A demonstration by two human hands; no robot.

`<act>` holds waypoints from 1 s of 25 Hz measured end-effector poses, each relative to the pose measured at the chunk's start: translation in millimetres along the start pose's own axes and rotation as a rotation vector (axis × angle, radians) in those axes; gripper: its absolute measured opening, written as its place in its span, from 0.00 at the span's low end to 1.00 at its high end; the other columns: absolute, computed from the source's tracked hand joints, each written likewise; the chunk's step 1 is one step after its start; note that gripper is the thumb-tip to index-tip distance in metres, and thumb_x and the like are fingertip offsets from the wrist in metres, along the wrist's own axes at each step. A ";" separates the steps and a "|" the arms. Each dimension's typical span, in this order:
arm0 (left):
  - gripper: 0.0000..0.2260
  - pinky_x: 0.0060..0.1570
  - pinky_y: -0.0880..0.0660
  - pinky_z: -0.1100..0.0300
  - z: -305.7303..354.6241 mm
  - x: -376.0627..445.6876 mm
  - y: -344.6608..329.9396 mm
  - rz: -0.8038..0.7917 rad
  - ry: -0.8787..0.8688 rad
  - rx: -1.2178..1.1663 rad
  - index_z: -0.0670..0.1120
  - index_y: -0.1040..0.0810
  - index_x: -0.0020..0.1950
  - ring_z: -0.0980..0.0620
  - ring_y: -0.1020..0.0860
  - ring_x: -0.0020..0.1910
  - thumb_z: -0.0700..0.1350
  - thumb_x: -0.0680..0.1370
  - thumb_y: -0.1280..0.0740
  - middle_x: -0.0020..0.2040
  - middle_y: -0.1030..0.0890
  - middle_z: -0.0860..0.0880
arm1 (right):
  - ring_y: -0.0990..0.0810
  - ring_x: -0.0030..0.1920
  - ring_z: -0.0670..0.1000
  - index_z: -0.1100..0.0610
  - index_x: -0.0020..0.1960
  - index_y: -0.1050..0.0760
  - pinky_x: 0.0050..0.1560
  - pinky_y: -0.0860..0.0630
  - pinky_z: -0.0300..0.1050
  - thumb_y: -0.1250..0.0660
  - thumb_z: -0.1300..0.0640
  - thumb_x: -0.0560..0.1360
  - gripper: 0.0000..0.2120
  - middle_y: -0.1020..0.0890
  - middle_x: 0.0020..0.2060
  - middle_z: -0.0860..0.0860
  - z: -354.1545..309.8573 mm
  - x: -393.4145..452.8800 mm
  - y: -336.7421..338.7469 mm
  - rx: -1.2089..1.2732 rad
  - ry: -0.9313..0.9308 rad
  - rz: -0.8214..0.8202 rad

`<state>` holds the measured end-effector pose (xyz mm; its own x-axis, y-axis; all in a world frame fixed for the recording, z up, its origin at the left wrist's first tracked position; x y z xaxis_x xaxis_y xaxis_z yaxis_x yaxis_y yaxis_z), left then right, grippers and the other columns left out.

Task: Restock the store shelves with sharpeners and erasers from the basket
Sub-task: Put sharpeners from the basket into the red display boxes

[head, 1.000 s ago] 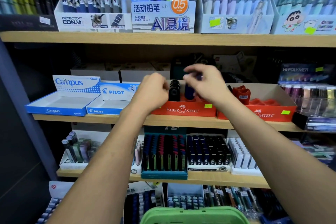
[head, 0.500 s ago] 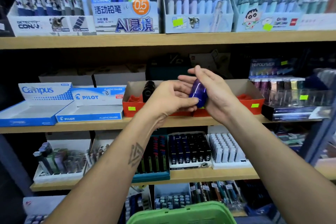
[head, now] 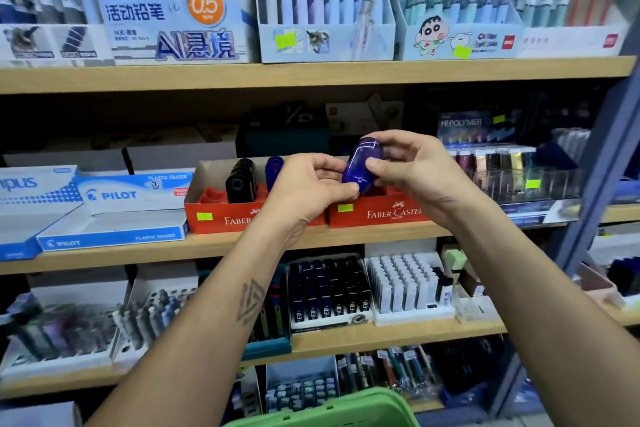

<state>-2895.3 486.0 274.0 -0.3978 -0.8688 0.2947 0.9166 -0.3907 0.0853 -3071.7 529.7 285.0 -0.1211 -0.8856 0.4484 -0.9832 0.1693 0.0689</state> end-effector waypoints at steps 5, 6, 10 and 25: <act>0.20 0.52 0.18 0.52 -2.5 1.7 -4.2 -0.027 0.013 -0.037 0.39 0.22 0.59 0.45 0.14 0.47 0.28 0.70 0.25 0.48 0.14 0.41 | 0.15 0.47 0.53 0.58 0.62 0.21 0.44 0.20 0.43 0.27 0.66 0.74 0.17 0.14 0.49 0.56 0.7 1.5 11.4 -0.042 0.019 0.006; 0.20 0.52 0.18 0.53 -2.3 1.6 -4.6 -0.028 0.011 -0.046 0.38 0.22 0.60 0.45 0.14 0.47 0.28 0.70 0.25 0.48 0.14 0.41 | 0.15 0.46 0.53 0.58 0.62 0.22 0.43 0.21 0.42 0.27 0.66 0.74 0.17 0.14 0.49 0.56 0.5 2.2 11.5 -0.035 0.018 0.014; 0.20 0.52 0.18 0.53 -1.7 -1.2 -14.3 -0.029 0.007 -0.085 0.38 0.23 0.61 0.46 0.14 0.47 0.29 0.71 0.25 0.49 0.14 0.41 | 0.15 0.44 0.54 0.62 0.59 0.23 0.41 0.21 0.42 0.28 0.69 0.73 0.16 0.15 0.50 0.61 6.0 4.4 2.9 0.065 -0.007 -0.006; 0.15 0.69 0.38 0.51 -20.9 12.4 -17.2 -0.165 -0.347 1.209 0.57 0.23 0.67 0.50 0.27 0.65 0.55 0.80 0.34 0.63 0.21 0.59 | 0.17 0.43 0.60 0.51 0.59 0.25 0.44 0.19 0.52 0.30 0.62 0.77 0.13 0.21 0.49 0.53 20.4 28.7 54.9 -0.588 0.095 0.328</act>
<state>-2916.9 475.6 256.3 -0.6467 -0.6397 0.4154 0.3826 0.1991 0.9022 -3132.0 504.7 283.4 -0.3615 -0.7105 0.6037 -0.6560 0.6540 0.3769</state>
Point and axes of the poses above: each hand's wrist, its own x-axis towards the middle knuckle, its own y-axis out of the back of the hand, z = x × y, the point moved 1 cm from there along x, towards the middle knuckle
